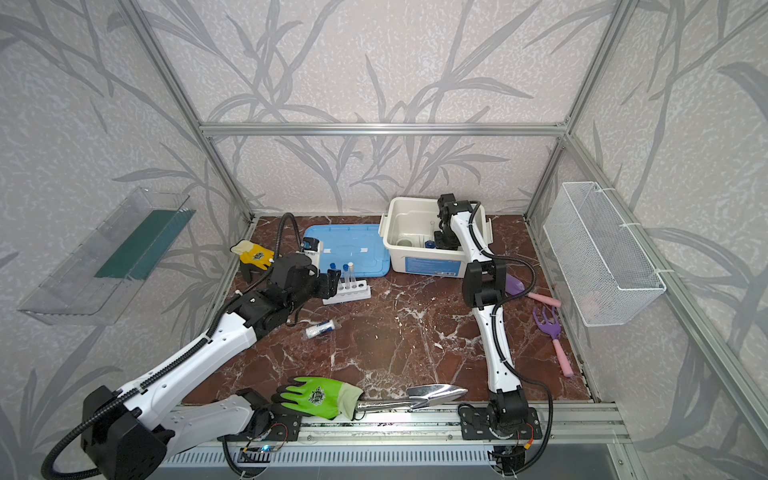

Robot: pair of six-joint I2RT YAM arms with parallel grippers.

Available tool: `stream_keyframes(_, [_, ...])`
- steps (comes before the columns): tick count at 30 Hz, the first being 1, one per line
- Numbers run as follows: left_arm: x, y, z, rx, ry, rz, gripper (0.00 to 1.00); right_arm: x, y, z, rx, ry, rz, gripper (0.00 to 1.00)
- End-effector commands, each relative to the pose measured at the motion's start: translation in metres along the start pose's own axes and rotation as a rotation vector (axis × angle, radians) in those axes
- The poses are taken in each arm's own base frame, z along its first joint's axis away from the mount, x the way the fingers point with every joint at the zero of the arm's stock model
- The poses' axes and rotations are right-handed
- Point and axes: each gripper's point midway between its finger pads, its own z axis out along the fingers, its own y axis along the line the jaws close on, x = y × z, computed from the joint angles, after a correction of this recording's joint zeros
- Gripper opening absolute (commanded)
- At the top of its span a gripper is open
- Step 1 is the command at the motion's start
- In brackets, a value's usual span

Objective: Organize the chemistry lab equipment
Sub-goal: 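Lower the white cup into the tub and open the right gripper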

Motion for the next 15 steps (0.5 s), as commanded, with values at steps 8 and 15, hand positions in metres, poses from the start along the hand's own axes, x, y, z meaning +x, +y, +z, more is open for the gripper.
stream_keyframes(8, [-0.0133, -0.0062, -0.0003, 0.020, -0.022, 0.006, 0.70, 0.0045, 0.0002, 0.0150, -0.017, 0.025, 0.016, 0.22])
stream_keyframes(15, [-0.0128, -0.0093, 0.0007, 0.034, -0.016, 0.010, 0.70, -0.0003, -0.0002, 0.0069, -0.021, 0.004, 0.011, 0.35])
